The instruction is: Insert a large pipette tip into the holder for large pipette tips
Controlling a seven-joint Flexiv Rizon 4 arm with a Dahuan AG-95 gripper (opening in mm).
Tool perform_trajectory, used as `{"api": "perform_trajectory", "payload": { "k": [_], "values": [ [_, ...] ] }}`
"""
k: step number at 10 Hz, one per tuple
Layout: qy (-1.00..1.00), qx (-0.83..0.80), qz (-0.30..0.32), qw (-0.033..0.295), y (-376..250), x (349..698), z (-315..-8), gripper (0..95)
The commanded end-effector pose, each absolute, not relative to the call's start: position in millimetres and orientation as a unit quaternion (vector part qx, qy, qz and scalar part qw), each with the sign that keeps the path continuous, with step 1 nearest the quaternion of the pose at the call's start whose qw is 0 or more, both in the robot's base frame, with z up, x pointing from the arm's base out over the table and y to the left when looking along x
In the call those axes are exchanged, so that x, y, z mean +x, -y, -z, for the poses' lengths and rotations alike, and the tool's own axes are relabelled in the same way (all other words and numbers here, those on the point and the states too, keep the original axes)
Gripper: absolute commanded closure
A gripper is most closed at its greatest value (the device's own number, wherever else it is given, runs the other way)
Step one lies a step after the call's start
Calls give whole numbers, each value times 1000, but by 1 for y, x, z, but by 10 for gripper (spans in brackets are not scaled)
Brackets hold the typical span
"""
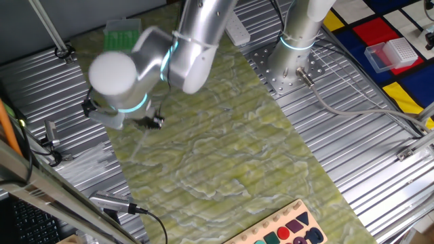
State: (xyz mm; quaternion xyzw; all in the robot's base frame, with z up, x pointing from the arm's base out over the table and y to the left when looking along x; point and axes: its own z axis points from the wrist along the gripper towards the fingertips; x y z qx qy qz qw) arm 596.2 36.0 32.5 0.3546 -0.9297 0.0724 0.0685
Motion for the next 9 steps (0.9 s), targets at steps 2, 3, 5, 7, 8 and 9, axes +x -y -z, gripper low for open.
{"api": "perform_trajectory", "payload": {
  "k": [2, 3, 5, 7, 8, 9],
  "values": [
    [929, 359, -67, 53, -40, 595, -31, 950],
    [929, 362, -65, 50, -40, 595, -31, 950],
    [929, 362, -63, 48, -41, 596, -30, 760],
    [930, 362, -59, 39, -42, 596, -29, 760],
    [931, 359, -50, 24, -42, 596, -29, 760],
    [934, 355, -39, 6, -43, 597, -30, 760]
  ]
}}
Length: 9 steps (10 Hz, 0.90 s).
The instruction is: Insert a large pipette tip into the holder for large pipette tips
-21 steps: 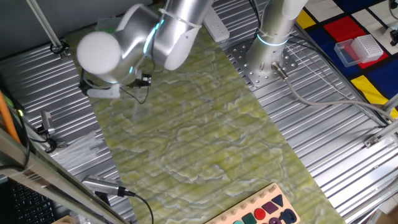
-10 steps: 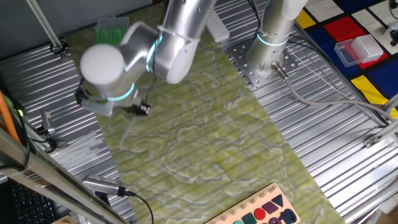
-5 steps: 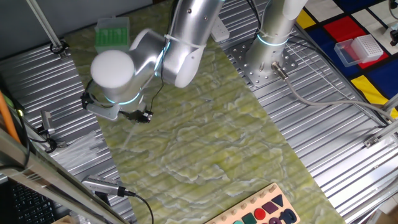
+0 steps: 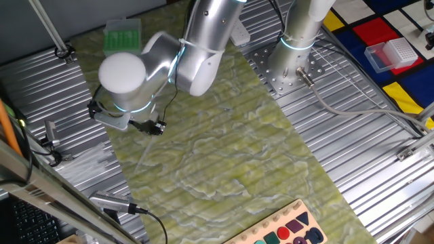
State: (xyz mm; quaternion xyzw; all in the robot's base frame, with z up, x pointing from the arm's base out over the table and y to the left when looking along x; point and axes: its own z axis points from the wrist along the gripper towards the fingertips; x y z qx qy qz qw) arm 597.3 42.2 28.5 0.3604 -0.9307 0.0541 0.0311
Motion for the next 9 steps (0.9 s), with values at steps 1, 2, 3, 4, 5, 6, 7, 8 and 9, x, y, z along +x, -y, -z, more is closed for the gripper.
{"api": "perform_trajectory", "payload": {
  "k": [1, 2, 3, 4, 5, 6, 7, 8, 9],
  "values": [
    [934, 355, -39, 6, -43, 597, -30, 760],
    [937, 349, -27, -10, -44, 597, -33, 760],
    [937, 349, -20, -13, -44, 596, -35, 760],
    [937, 349, -17, -14, -45, 595, -37, 760],
    [937, 349, -11, -18, -46, 594, -41, 760],
    [937, 348, -4, -24, -48, 594, -44, 760],
    [938, 344, 2, -29, -50, 592, -45, 760],
    [940, 339, 7, -41, -53, 592, -47, 760],
    [941, 334, 18, -53, -56, 591, -48, 760]
  ]
}}
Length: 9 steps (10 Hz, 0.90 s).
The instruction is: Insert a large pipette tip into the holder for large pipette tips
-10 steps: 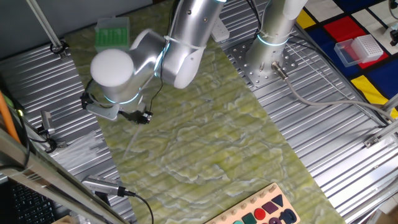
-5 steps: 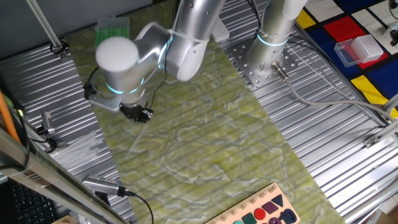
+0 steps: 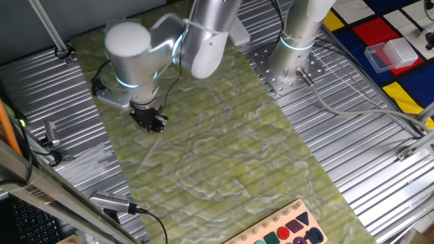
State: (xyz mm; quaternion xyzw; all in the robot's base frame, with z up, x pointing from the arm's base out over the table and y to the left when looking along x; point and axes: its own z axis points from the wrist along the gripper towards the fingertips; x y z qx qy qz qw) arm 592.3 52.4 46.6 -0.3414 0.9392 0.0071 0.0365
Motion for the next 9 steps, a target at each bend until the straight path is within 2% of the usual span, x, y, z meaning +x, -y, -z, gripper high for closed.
{"api": "perform_trajectory", "payload": {
  "k": [1, 3, 4, 9],
  "values": [
    [-941, -332, -26, 64, -57, 590, -48, 760],
    [-939, -332, -40, 82, -56, 588, -45, 760],
    [-937, -334, -47, 89, -56, 587, -44, 570],
    [-936, -335, -48, 94, -65, 588, -35, 570]
  ]
}}
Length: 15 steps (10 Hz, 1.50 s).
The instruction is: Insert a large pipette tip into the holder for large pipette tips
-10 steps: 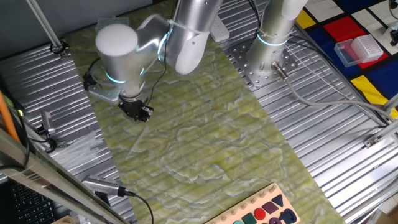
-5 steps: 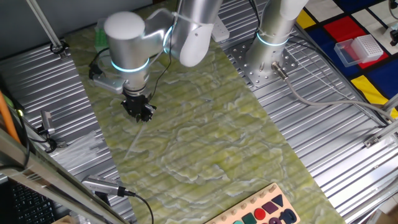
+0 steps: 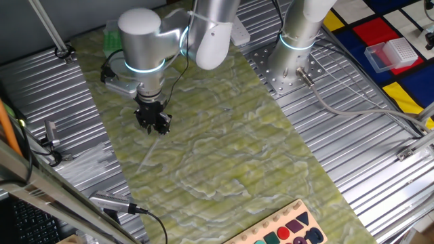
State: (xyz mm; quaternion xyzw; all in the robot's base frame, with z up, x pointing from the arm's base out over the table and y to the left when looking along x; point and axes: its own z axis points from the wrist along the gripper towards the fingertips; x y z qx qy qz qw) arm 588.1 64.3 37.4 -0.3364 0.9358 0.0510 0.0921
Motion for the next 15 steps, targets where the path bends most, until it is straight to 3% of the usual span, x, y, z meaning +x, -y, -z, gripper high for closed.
{"api": "perform_trajectory", "payload": {
  "k": [1, 14, 15],
  "values": [
    [-936, -335, -49, 97, -65, 588, -33, 570],
    [-928, -352, -49, 111, -60, 581, -13, 570],
    [-928, -352, -49, 111, -60, 580, -12, 760]
  ]
}}
